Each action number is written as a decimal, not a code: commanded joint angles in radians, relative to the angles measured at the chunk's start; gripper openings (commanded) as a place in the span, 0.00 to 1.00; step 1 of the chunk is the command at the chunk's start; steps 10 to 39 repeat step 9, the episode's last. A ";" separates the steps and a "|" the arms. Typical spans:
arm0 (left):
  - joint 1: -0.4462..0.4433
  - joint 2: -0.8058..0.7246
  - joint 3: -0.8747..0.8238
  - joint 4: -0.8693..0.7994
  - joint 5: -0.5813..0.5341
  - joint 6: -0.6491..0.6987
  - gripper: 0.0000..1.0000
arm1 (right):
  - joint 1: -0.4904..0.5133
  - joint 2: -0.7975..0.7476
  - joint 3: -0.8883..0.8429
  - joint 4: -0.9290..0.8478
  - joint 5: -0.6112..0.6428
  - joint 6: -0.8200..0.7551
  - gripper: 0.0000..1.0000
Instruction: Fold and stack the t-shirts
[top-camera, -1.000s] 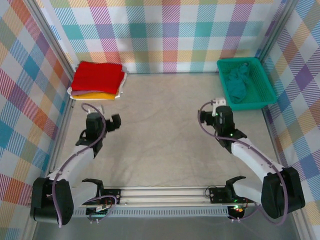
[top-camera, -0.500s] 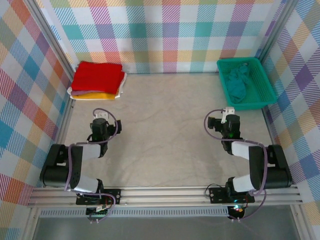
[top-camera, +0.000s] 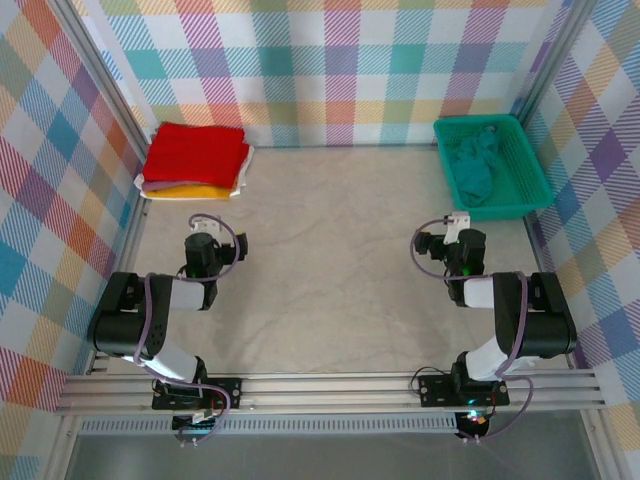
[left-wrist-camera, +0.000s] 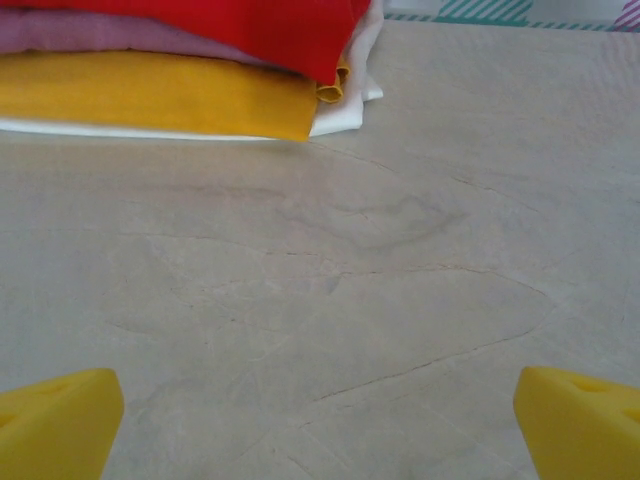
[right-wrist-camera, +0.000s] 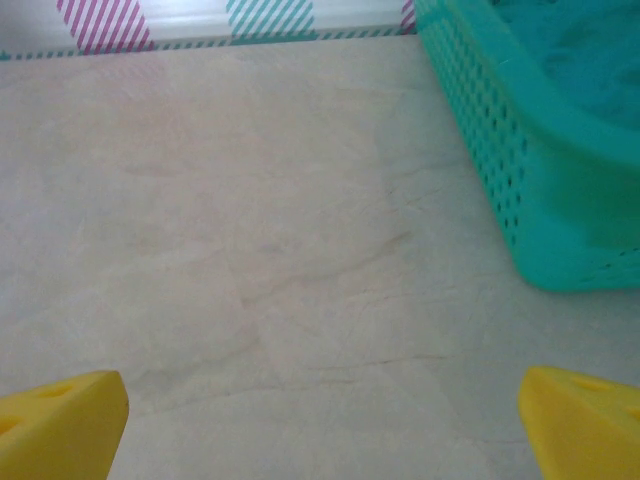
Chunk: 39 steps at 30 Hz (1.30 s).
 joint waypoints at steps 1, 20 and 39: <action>0.009 0.008 0.012 -0.008 0.011 -0.011 1.00 | -0.003 0.005 0.013 0.012 -0.022 0.005 1.00; 0.005 -0.009 -0.047 0.088 0.010 -0.007 1.00 | -0.002 0.006 0.015 0.009 -0.027 0.004 1.00; 0.005 -0.009 -0.047 0.088 0.010 -0.007 1.00 | -0.002 0.006 0.015 0.009 -0.027 0.004 1.00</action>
